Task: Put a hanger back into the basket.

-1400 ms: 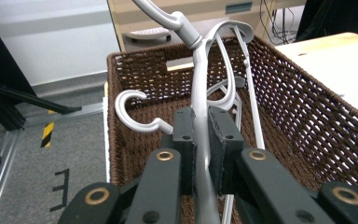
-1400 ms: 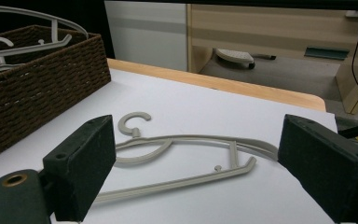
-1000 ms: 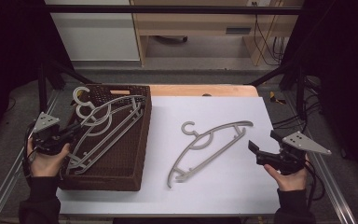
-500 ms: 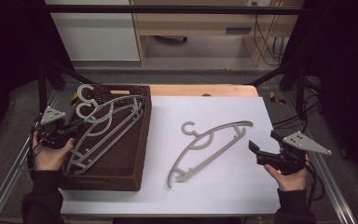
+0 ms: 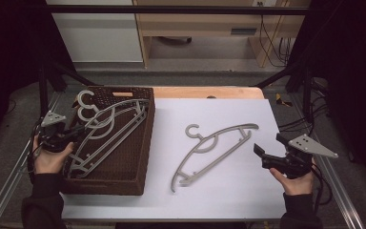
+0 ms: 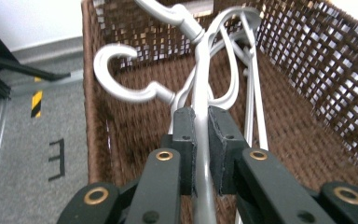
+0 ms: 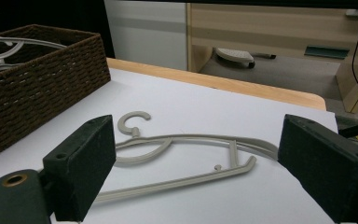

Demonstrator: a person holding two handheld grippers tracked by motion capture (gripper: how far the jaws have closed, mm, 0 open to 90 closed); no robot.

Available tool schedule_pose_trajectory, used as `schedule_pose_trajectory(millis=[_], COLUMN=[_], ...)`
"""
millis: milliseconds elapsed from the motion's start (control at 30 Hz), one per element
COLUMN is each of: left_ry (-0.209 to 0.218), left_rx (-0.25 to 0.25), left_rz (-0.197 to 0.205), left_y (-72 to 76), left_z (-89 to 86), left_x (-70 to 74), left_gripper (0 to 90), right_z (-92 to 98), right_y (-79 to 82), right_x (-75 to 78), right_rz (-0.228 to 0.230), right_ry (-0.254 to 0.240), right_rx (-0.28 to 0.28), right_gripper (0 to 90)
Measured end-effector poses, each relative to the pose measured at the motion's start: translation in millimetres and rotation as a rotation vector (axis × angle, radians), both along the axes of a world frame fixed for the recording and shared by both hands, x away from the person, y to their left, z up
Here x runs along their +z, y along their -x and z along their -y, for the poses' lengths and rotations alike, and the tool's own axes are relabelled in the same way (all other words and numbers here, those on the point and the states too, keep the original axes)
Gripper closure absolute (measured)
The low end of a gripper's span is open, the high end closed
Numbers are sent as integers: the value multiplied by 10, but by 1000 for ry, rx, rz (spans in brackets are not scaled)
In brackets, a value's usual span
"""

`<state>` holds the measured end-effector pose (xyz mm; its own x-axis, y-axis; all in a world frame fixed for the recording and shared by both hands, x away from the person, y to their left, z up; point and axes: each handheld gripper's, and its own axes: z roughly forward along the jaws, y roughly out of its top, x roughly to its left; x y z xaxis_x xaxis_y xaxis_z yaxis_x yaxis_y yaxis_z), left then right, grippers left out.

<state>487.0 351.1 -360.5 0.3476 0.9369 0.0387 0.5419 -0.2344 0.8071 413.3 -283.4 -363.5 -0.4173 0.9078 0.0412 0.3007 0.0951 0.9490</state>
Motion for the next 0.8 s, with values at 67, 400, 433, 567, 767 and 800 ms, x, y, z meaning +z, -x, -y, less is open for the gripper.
schedule_pose_trajectory(millis=[67, 400, 433, 567, 767, 800], left_ry=[-4, 6, 4, 0, 22, 27], left_rx=[11, 17, 14, -6, -64, -72], left_rz=[-53, -41, -17, 53, 140, 153], left_y=[-21, 19, 47, 137, 256, 269], left_z=[-12, 21, 39, 138, 462, 527], left_x=[-45, -16, 31, 183, 334, 348], left_gripper=[813, 698, 653, 609, 499, 485], right_z=[0, 10, 11, 11, 20, 20], right_y=[-1, 9, 13, 13, 11, 11], right_x=[0, 11, 14, 16, 23, 26], right_rz=[3, 6, 5, 9, 8, 8], right_ry=[2, -2, -5, -1, -4, -9], right_rx=[0, -1, -3, -4, -9, -11], right_gripper=[111, 110, 108, 106, 98, 98])
